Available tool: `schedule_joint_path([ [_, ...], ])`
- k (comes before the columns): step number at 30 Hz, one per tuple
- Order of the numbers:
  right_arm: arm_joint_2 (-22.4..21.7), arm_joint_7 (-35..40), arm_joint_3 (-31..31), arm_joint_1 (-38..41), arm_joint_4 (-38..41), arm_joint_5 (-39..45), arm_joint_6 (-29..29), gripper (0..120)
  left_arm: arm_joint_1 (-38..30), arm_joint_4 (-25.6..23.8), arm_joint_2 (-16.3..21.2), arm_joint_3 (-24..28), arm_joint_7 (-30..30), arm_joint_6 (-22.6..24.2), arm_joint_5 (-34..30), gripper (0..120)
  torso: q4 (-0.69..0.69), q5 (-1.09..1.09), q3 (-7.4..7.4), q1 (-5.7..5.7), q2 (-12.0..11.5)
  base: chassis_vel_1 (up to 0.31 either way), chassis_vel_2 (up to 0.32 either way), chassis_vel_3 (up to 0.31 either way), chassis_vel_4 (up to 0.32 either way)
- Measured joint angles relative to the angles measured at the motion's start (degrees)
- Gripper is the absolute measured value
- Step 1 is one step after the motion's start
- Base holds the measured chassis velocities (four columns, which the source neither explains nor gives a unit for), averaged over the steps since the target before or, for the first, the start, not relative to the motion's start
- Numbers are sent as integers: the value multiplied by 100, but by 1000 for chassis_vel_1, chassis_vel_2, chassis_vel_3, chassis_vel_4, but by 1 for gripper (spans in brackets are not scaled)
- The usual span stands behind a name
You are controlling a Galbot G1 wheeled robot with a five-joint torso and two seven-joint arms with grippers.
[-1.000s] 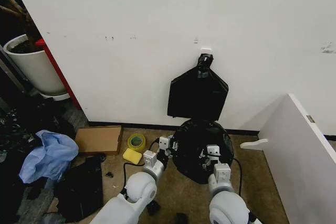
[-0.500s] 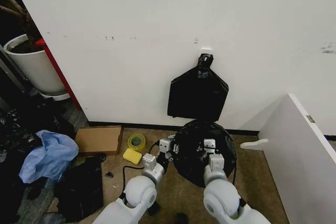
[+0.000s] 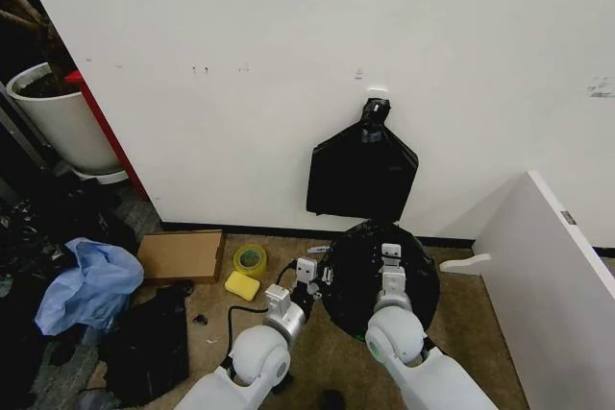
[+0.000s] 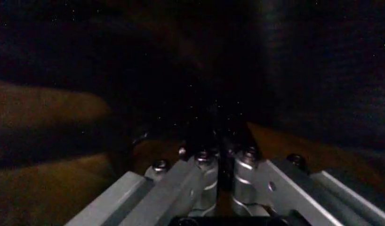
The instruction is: Place the garbage bag over the trash bin.
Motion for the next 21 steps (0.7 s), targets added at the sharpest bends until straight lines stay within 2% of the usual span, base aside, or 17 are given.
schedule_joint_path([
  [5,-89,-104,-194,-193,297,6,-23,0,-28,38,1,-27,-2,-5,-7,1,-1,0,0,0,0,0,0,0,0],
  [11,79,-145,-228,-16,-8,102,-4,0,10,26,-17,27,9,-13,10,1,0,0,0,0,0,0,0,0,0],
  [17,181,263,-282,344,-480,710,-592,0,20,-72,33,-9,53,-26,15,1,0,0,0,0,0,0,0,0,0],
  [21,163,348,-294,370,-540,856,-687,0,32,-103,54,-30,78,-44,30,1,0,0,0,0,0,0,0,0,0],
])
